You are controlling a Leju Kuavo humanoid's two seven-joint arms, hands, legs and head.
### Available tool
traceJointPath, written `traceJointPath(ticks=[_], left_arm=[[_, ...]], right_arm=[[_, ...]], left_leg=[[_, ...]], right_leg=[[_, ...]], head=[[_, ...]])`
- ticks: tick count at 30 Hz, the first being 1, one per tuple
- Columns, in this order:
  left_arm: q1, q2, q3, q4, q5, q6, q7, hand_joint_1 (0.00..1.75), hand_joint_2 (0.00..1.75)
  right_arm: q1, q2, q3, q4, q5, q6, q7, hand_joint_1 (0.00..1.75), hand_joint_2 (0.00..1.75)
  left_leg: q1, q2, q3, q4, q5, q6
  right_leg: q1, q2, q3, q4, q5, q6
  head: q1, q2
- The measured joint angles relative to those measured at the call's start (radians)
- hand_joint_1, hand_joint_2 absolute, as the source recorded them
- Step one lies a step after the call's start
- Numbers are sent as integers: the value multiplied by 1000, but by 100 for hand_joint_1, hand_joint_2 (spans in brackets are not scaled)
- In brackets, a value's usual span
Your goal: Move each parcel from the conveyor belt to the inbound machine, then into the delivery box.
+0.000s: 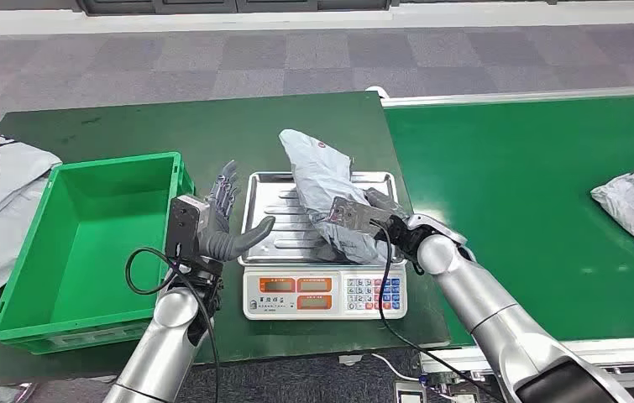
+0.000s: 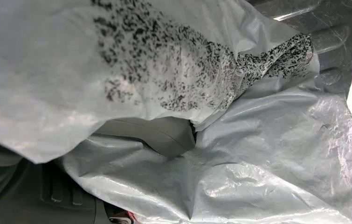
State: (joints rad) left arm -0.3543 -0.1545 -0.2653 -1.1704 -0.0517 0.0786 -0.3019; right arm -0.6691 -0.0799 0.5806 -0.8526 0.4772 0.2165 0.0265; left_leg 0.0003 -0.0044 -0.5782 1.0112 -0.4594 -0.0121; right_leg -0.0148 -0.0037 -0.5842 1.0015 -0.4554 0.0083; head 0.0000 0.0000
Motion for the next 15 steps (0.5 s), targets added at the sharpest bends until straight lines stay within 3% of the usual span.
traceJointPath(ticks=[3,7,15], left_arm=[[0,0,-1,2,0,0,0,0,175],[-1,0,-1,4,-2,2,-1,0,175],[4,1,-3,-7,-36,58,-13,0,175]], right_arm=[[-1,0,0,3,0,0,0,174,175],[0,0,1,8,-5,-1,0,0,175],[53,-17,12,-5,-17,-111,-4,0,175]], left_leg=[[0,0,0,0,0,0],[0,0,0,0,0,0],[0,0,0,0,0,0]], right_leg=[[0,0,0,0,0,0],[0,0,0,0,0,0],[0,0,0,0,0,0]], head=[[0,0],[0,0],[0,0]])
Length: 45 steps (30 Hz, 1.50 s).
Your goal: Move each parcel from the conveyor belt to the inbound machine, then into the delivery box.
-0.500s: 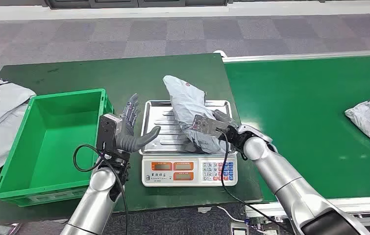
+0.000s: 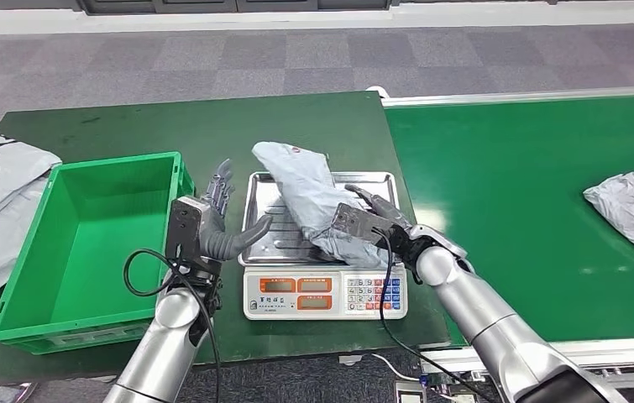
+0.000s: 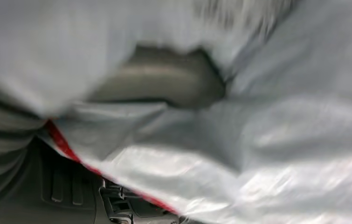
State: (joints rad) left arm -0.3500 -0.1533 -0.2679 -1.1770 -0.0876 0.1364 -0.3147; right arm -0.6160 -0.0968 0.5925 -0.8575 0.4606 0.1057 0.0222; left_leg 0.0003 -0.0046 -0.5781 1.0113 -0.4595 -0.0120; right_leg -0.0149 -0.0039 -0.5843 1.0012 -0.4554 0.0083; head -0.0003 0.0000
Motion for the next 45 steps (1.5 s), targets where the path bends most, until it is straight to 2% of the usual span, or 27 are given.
traceJointPath(ticks=[3,7,10,14,21,28,33,36,40,43,45], left_arm=[[12,4,-1,-21,-8,9,-4,0,175],[25,12,-1,-50,-51,42,-31,0,175],[25,14,-1,-62,-73,53,-38,0,175],[24,15,-3,-67,-81,57,-40,0,175],[-8,13,-15,-65,-107,75,-30,0,175],[-42,10,-34,-51,-208,202,-49,0,175],[-63,10,-47,-44,-239,220,-47,0,175],[-74,15,-59,-33,-282,186,-12,0,175],[-110,39,-99,22,-441,56,75,0,175],[-140,51,-124,90,-528,-13,106,0,175],[-167,55,-141,143,-578,-65,116,0,175]], right_arm=[[62,-12,-23,-61,-4,-90,-38,0,175],[219,-13,-96,-258,26,-225,-170,0,175],[317,-5,-142,-402,44,-246,-198,0,175],[365,2,-183,-486,52,-250,-202,0,175],[355,39,-226,-527,67,-251,-194,0,175],[318,64,-267,-543,-118,-263,-273,0,175],[287,68,-270,-545,-158,-271,-291,0,175],[279,68,-271,-546,-185,-289,-307,0,175],[257,68,-288,-549,-199,-358,-307,0,175],[243,68,-325,-549,-187,-399,-290,0,175],[240,67,-354,-546,-211,-394,-272,0,175]], left_leg=[[0,0,0,0,0,0],[0,-1,-1,0,-1,0],[0,-1,-2,0,-2,0],[0,0,-2,0,-1,0],[0,1,-2,0,1,0],[0,1,-2,0,1,0],[0,1,-2,0,1,0],[0,1,-2,0,1,0],[0,1,-2,0,1,0],[0,1,-2,0,1,0],[0,1,-2,0,1,0]], right_leg=[[0,0,0,0,0,0],[0,-1,-1,0,-1,0],[0,-1,-2,0,-1,0],[0,0,-2,0,-1,0],[0,1,-2,0,1,0],[0,1,-2,0,1,0],[0,1,-2,0,1,0],[0,1,-2,0,1,0],[0,1,-2,0,2,0],[0,1,-3,0,2,0],[0,1,-3,0,2,0]], head=[[0,0],[0,0],[0,0],[0,0],[0,0],[0,0],[0,0],[0,0],[0,0],[0,0],[0,0]])
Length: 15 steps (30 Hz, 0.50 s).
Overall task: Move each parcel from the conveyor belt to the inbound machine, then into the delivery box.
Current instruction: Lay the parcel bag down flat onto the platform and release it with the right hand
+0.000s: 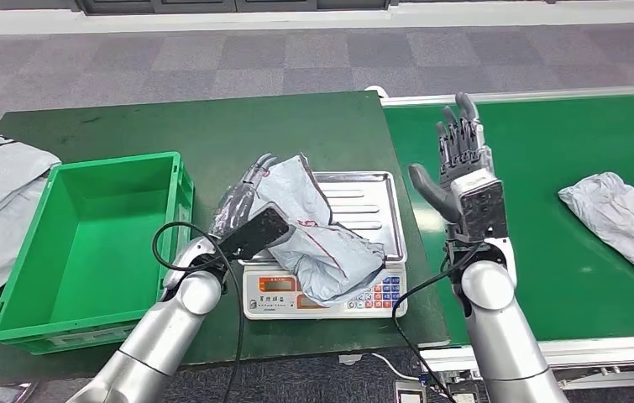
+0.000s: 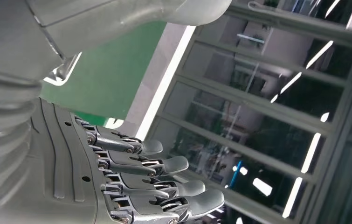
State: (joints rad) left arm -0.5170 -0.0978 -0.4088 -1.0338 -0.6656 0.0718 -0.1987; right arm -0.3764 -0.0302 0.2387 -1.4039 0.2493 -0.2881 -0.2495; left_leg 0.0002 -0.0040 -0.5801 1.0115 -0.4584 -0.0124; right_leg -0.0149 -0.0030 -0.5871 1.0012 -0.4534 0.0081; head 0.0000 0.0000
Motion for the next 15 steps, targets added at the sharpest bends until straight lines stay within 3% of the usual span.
traceJointPath(ticks=[6,12,15], left_arm=[[-117,9,-119,243,-171,-206,-46,0,175],[-218,11,-228,389,-224,-271,-98,3,175],[-260,11,-286,442,-260,-348,-152,134,175]], right_arm=[[2,-23,-103,51,-87,128,34,0,175],[17,-37,-163,75,-91,148,27,0,175],[38,-38,-181,68,-95,154,22,0,175]], left_leg=[[0,0,0,0,0,0],[0,-1,2,0,0,1],[0,-1,5,0,0,1]], right_leg=[[0,-1,1,0,0,0],[0,-2,4,0,0,0],[0,-2,7,-1,0,1]], head=[[0,0],[0,0],[0,0]])
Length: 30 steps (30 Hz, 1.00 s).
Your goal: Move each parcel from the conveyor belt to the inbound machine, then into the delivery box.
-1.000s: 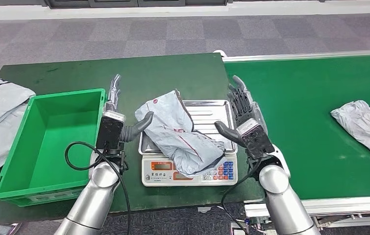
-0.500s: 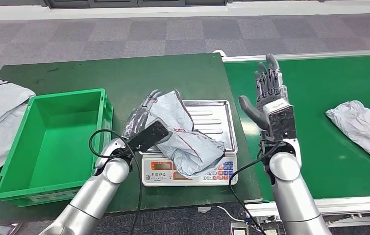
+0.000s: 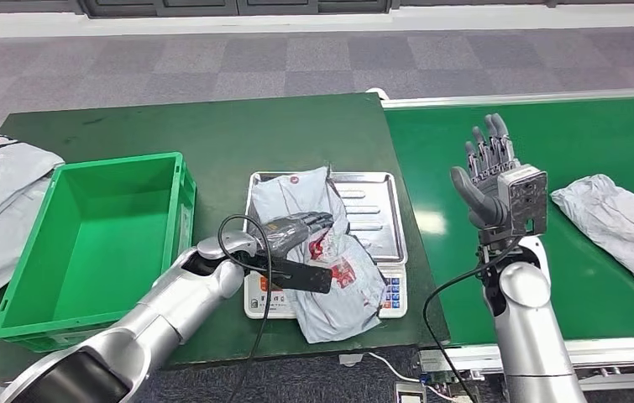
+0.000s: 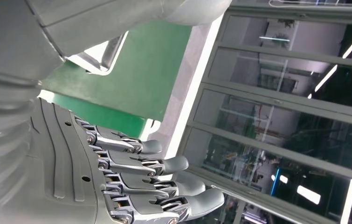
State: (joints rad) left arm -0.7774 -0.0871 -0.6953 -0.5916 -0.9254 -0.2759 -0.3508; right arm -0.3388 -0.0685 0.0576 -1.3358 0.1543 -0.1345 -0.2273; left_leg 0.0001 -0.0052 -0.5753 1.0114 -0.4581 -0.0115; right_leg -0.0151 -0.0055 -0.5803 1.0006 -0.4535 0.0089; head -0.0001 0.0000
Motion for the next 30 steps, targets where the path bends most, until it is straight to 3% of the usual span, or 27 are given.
traceJointPath(ticks=[1,6,13,21,25,30], left_arm=[[-14,0,-20,17,-10,-24,-17,175,175],[-68,-7,-90,71,-24,-70,-48,175,175],[-98,-14,-127,101,-16,-68,-51,175,175],[-79,-16,-120,94,80,55,-29,175,175],[-52,-8,-71,13,198,78,6,175,175],[9,30,55,-255,426,65,100,175,175]], right_arm=[[13,0,-7,-7,-2,1,-2,0,175],[79,-3,-30,-66,-6,8,-14,0,175],[108,-4,-36,-103,0,21,-15,0,175],[127,-4,-37,-149,33,50,-9,0,175],[165,-3,-57,-190,30,71,-4,0,175],[203,-2,-88,-223,8,111,-1,0,175]], left_leg=[[0,0,1,0,0,0],[0,0,3,0,0,0],[0,0,5,-1,1,1],[0,1,6,-1,3,1],[0,0,2,-1,4,0],[0,0,-6,0,6,0]], right_leg=[[0,0,1,0,0,0],[0,0,4,0,0,0],[0,0,6,0,1,0],[0,0,6,0,3,-1],[0,0,2,0,4,-1],[0,1,-6,1,5,-1]], head=[[0,0],[0,0],[0,0],[0,0],[0,0],[0,0]])
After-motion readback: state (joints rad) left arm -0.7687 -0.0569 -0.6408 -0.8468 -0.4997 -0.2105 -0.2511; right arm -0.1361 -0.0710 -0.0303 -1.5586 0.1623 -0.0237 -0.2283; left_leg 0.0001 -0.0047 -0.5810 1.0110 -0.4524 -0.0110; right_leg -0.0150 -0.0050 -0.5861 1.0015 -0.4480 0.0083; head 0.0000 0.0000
